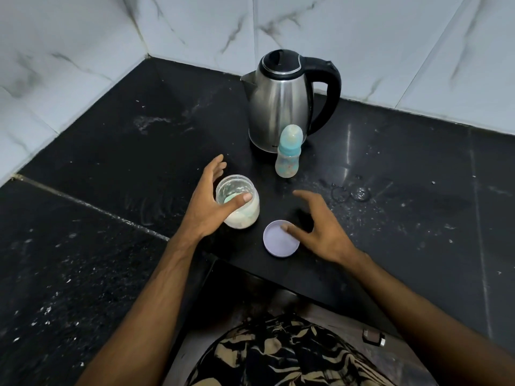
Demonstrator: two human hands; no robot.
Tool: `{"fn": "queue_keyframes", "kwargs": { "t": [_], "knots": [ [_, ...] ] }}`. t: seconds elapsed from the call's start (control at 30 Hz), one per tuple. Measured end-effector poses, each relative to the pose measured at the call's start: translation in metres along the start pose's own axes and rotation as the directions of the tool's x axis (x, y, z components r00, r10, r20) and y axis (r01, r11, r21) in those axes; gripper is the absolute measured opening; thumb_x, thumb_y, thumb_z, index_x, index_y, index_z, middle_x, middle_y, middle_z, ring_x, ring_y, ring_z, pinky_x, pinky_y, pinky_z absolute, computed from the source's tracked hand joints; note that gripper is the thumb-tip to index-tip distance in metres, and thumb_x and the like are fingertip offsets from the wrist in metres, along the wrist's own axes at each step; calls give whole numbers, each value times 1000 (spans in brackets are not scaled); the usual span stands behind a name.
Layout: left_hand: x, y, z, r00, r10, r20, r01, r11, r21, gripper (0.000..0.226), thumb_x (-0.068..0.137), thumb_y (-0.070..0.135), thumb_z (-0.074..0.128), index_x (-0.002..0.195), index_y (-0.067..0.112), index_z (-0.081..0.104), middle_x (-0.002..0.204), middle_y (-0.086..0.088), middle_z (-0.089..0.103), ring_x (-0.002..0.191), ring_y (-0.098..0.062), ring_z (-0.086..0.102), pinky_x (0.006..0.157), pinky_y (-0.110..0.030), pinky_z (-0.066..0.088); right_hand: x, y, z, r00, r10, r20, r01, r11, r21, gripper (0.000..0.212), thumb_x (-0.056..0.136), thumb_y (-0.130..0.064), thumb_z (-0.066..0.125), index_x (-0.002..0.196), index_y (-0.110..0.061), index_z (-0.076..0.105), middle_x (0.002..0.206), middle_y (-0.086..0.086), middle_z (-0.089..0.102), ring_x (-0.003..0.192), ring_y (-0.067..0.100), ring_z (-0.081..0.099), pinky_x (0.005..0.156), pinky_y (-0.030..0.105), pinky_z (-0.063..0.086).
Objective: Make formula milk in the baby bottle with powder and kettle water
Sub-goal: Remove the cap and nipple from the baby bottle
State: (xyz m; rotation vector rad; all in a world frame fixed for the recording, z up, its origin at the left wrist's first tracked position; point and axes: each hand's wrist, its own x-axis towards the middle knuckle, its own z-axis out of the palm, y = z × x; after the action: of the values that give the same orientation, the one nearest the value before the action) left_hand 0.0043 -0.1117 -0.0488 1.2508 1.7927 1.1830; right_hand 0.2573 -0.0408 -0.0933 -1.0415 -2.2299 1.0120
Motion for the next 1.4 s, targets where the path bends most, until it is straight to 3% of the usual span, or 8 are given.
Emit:
{"fn": "queue_keyframes", "kwargs": {
  "t": [0.1, 0.17, 0.33, 0.47, 0.73, 0.97, 1.17, 1.4],
  "knots": [
    [10, 11, 3, 999, 37, -22, -36, 999, 28, 99, 65, 63, 75, 149, 36, 29, 149, 10, 45, 138, -3, 41, 115, -28, 33, 41, -7, -20, 976, 0, -220, -1, 1000, -9, 64, 87, -34, 74, 140, -14, 44, 131, -9, 43, 122, 4, 43, 100, 2, 28],
    [18, 18, 6, 998, 58, -27, -56, 997, 55, 97, 66, 62, 73, 149, 36, 29, 148, 10, 46, 137, -3, 42, 109, -20, 32, 70, -12, -32, 958, 26, -284, -27, 1000, 0, 66, 87, -33, 75, 140, -11, 43, 132, -2, 46, 121, 9, 45, 101, 7, 31],
    [33, 30, 15, 995, 96, -33, -93, 992, 88, 87, 77, 48, 78, 149, 33, 30, 148, 8, 47, 135, -3, 44, 107, -19, 32, 122, -21, -48, 981, 35, -192, -45, 998, -48, 77, 83, -33, 78, 144, -10, 37, 138, 11, 45, 123, 18, 46, 102, 28, 41],
    [40, 34, 20, 993, 112, -39, -107, 987, 117, 84, 80, 41, 78, 149, 31, 31, 147, 7, 48, 134, -4, 44, 105, -16, 32, 136, -23, -45, 996, 12, -84, -26, 985, -169, 64, 82, -27, 77, 135, -13, 44, 131, 8, 53, 116, 22, 52, 98, 43, 46],
    [47, 53, 37, 978, 205, -31, -199, 970, 140, 77, 84, 30, 77, 148, 25, 36, 143, 6, 51, 130, -2, 47, 97, -1, 32, 124, -28, -72, 997, 14, -74, -26, 988, -155, 59, 80, -30, 79, 128, -14, 48, 122, 3, 60, 107, 21, 58, 92, 45, 51],
    [49, 61, 88, 952, 238, 193, -281, 929, 241, 90, 81, 33, 79, 153, 21, 27, 149, 1, 43, 133, -10, 44, 109, -31, 40, 74, -26, -95, 998, 13, -63, -23, 988, -151, 58, 79, -26, 81, 126, -13, 50, 121, 1, 61, 106, 19, 60, 90, 43, 53],
    [38, 43, 138, 953, 82, 291, -126, 983, 136, 117, 68, 43, 87, 156, 28, 12, 145, 6, 46, 133, -13, 47, 110, -43, 42, 42, -16, -98, 997, 37, -73, -50, 981, -189, 57, 80, -27, 80, 127, -17, 50, 122, -2, 60, 104, 13, 58, 90, 38, 53],
    [36, 28, 165, 968, 105, 227, -121, 991, 58, 73, 70, 29, 86, 131, 31, 48, 121, 13, 62, 110, -8, 63, 94, -41, 55, 31, -9, -93, 997, 57, -60, -67, 982, -177, 57, 79, -29, 80, 127, -22, 50, 121, -4, 60, 104, 13, 59, 92, 39, 52]
  ]
}}
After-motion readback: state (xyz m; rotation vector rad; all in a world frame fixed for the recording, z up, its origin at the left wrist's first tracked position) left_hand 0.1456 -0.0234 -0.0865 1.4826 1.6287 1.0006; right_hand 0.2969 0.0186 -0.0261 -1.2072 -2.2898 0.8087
